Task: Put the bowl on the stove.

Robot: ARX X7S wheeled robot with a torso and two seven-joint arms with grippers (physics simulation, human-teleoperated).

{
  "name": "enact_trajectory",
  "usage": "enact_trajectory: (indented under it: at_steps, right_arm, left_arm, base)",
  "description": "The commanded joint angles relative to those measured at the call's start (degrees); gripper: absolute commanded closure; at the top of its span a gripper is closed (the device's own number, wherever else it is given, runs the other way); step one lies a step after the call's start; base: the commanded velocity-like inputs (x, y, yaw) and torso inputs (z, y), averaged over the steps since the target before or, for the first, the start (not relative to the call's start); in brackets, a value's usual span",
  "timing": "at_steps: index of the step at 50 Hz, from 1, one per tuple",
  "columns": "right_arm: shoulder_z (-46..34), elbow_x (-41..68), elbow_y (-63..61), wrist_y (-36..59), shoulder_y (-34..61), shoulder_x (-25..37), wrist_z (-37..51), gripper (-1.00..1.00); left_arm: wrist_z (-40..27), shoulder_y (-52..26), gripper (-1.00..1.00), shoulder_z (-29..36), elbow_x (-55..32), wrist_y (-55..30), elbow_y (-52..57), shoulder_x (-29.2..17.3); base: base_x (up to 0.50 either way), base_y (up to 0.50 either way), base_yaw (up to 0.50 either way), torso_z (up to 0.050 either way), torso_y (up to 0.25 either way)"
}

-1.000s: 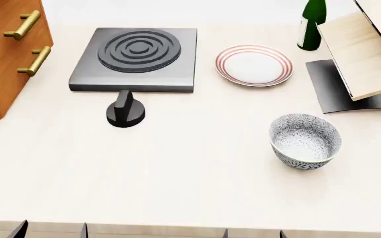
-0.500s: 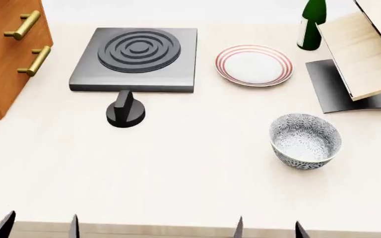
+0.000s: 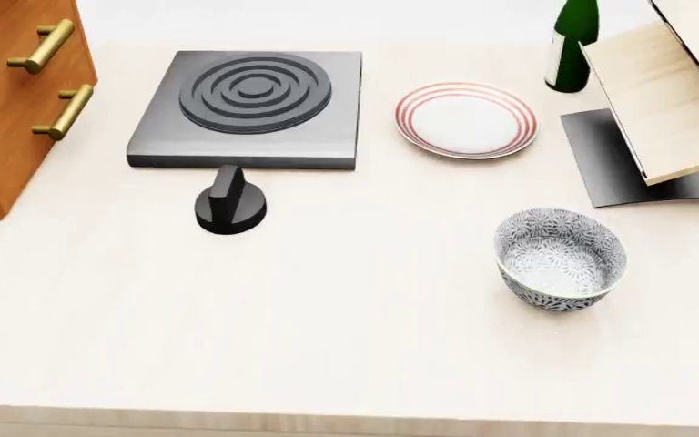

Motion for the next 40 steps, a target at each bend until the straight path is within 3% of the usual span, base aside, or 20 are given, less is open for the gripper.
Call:
enact_trajectory:
  at_steps: [1, 7, 19, 40]
  right_arm:
    - [28.5, 10.5, -0.2, 3.9, -11.4, 1.8, -10.9, -1.0]
    - [31.8, 8.5, 2.8, 3.8, -14.4, -0.9, -14.8, -1.0]
    - [30.8, 6.3, 2.2, 2.9, -14.0, -1.7, -15.8, -1.0]
    - [28.3, 3.8, 0.6, 2.4, -14.2, -2.6, -18.0, -1.0]
  left_arm:
    - [1.6, -0.3, -1.0, -12.8, -18.6, 1.8, 6.4, -4.6]
    - [3.0, 0.2, -1.0, -13.4, -18.6, 2.5, 6.3, -4.5]
    - [1.9, -0.1, -1.0, -13.5, -19.1, 3.0, 6.3, -5.2]
    - [2.3, 0.7, -1.0, -13.3, -19.5, 3.6, 6.6, -5.4]
  base:
    - [0.0, 0.0, 0.0, 0.0, 0.0]
    - [0.0, 0.0, 0.0, 0.0, 0.0]
    - [0.0, 0.04, 0.0, 0.0, 0.0]
    - [0.0, 0.5, 0.0, 0.0, 0.0]
